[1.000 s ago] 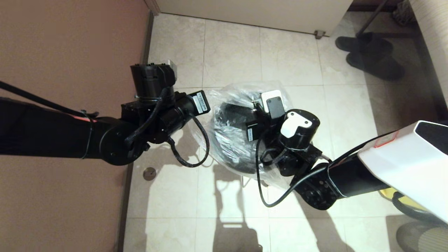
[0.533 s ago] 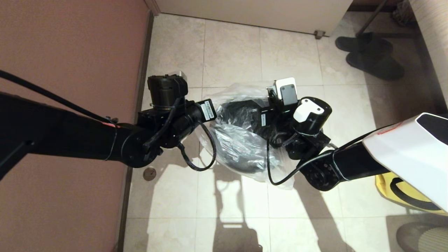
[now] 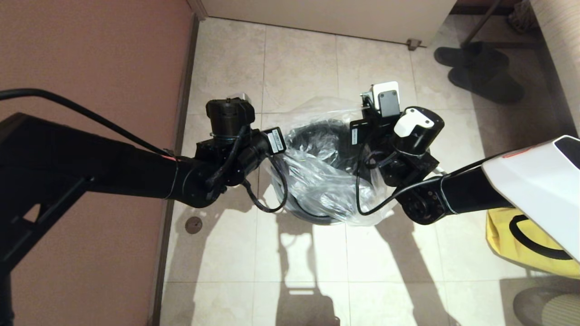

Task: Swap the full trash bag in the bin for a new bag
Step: Put the new garbage bag on the trash can

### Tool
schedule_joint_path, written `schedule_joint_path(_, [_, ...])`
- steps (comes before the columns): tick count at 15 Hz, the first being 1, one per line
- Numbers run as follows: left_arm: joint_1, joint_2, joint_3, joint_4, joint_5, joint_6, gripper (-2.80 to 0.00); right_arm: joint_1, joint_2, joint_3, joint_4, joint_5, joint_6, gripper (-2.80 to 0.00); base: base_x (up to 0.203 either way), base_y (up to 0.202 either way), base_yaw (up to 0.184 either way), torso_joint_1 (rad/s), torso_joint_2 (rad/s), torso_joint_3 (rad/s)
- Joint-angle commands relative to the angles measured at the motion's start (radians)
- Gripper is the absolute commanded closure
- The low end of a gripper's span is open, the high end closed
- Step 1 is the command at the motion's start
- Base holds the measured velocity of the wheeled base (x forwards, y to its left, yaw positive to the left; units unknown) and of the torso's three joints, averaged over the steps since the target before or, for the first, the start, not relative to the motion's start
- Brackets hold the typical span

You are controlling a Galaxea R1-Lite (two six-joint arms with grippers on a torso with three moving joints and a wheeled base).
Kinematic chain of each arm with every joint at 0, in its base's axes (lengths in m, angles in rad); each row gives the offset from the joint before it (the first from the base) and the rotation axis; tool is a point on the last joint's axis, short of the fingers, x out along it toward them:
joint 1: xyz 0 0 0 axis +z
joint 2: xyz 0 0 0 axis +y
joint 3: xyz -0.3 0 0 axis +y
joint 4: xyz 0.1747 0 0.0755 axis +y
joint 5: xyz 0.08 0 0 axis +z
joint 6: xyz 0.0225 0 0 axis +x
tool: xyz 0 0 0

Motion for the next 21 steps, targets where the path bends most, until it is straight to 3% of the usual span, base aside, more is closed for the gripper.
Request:
schedule_joint_path(1, [0.000,0.034,-0.018,-0.003,0.002,-0.001,0.00,-0.018,0.006,-0.005,-0.005,-0.001,-0.002,0.00,0.000,0.000,0.000,0.000,0.00,0.000])
schedule_joint_path(7, [0.003,0.096,-0.098,0.004,0.002,0.003,0.00,-0.070,0.062,-0.087,-0.001,0.016,-0.002,0.00,0.000,0.000,0.000,0.000,0.00,0.000])
schedule_joint_path(13, [0.034,0.146,-0.300,0.108,-0.015,0.002,0.00,-0.128,0.115,-0.152,0.022,0.016,0.006,0.00,0.000,0.000,0.000,0.000,0.00,0.000])
schedule_joint_path(17, [0.076,0.206,-0.457,0.224,-0.046,0.001,0.00,-0.167,0.115,-0.155,0.134,0.015,0.128,0.00,0.000,0.000,0.000,0.000,0.00,0.000])
schedule_joint_path(21, [0.078,0.235,-0.472,0.232,-0.054,0.001,0.00,-0.196,0.117,-0.155,0.213,0.016,0.207,0.00,0.000,0.000,0.000,0.000,0.00,0.000])
